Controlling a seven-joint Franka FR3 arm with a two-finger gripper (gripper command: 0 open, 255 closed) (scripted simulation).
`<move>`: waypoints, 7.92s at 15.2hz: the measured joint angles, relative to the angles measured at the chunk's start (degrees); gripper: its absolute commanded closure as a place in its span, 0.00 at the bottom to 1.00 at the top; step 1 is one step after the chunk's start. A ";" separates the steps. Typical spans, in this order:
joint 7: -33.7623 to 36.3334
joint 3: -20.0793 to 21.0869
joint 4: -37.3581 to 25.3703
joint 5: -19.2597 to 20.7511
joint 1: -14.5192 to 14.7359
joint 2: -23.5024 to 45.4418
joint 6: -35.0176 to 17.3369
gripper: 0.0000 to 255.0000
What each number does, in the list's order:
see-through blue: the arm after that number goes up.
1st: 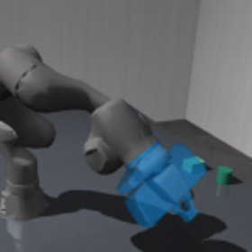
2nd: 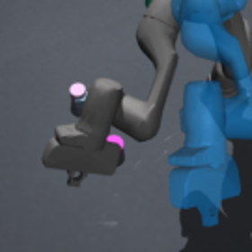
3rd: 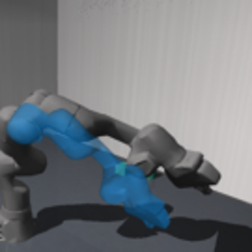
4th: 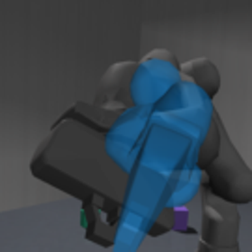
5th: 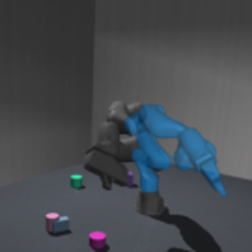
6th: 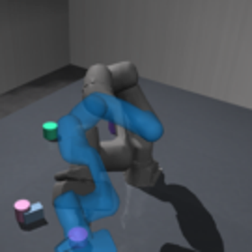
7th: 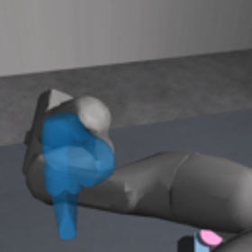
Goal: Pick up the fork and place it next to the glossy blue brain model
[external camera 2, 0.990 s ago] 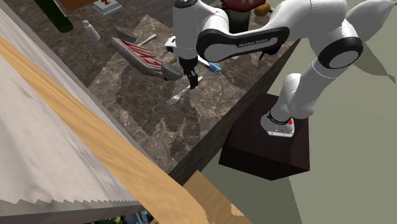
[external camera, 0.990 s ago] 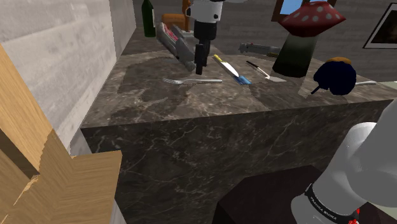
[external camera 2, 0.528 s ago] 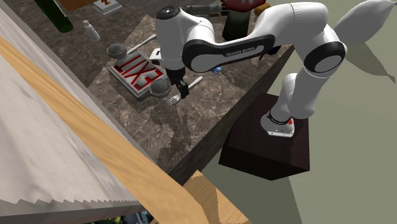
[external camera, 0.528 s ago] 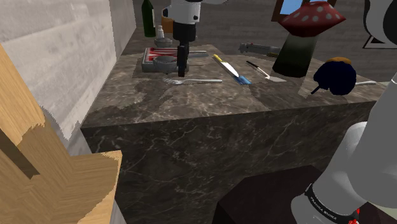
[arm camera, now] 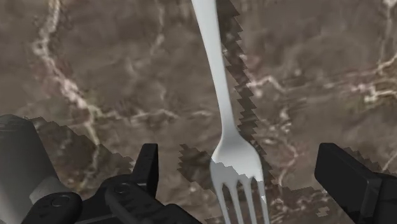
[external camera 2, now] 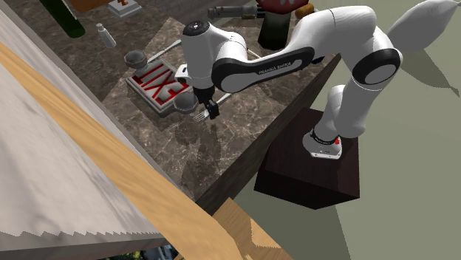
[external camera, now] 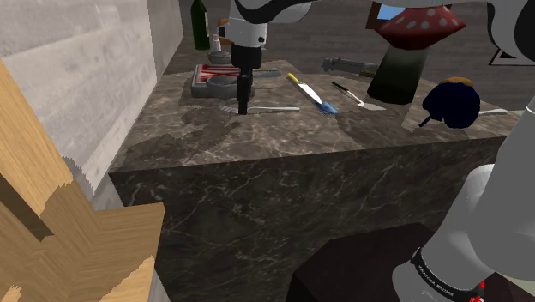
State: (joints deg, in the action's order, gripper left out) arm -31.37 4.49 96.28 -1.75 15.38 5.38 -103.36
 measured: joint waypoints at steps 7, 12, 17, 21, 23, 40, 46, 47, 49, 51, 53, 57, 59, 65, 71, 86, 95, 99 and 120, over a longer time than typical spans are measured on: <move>-0.04 -0.09 0.05 0.07 -0.07 0.00 -0.25 1.00; -0.08 -0.08 0.14 0.04 -0.07 -0.03 -0.34 1.00; 0.01 -0.02 -0.70 0.01 0.01 0.08 0.66 1.00; 0.04 0.02 -3.72 0.00 0.03 0.30 3.62 1.00; 0.23 0.09 -5.49 0.02 0.11 0.41 5.29 1.00; 0.78 0.14 -25.06 0.40 0.23 4.94 20.29 1.00; 1.08 0.25 -35.16 0.66 0.47 8.57 26.83 1.00; 1.15 0.26 -37.19 0.73 0.52 9.30 28.13 1.00; 1.27 0.26 -41.68 0.92 0.64 11.15 30.67 1.00; 1.55 0.32 -47.30 1.16 0.95 13.65 33.76 1.00; 1.27 0.24 -48.03 1.08 0.68 13.30 34.94 1.00; -1.57 -0.69 -33.86 0.04 -1.75 2.86 31.20 1.00; -3.61 -1.57 -25.15 -0.45 -3.06 -3.27 28.71 1.00; -8.71 -4.29 -11.25 -0.68 -5.44 -15.37 27.07 1.00; -15.01 -8.24 -0.60 0.57 -7.73 -26.10 27.37 1.00; -30.86 -19.48 11.53 8.88 -12.56 -44.27 32.96 1.00; -41.82 -27.65 10.42 16.29 -14.60 -49.52 37.61 1.00; -47.58 -32.18 9.46 20.42 -15.19 -51.22 38.87 1.00; -59.28 -43.52 13.66 31.23 -16.70 -57.23 35.77 1.00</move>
State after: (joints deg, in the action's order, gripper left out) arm -90.65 -39.03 109.94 29.48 -1.32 -51.85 -67.59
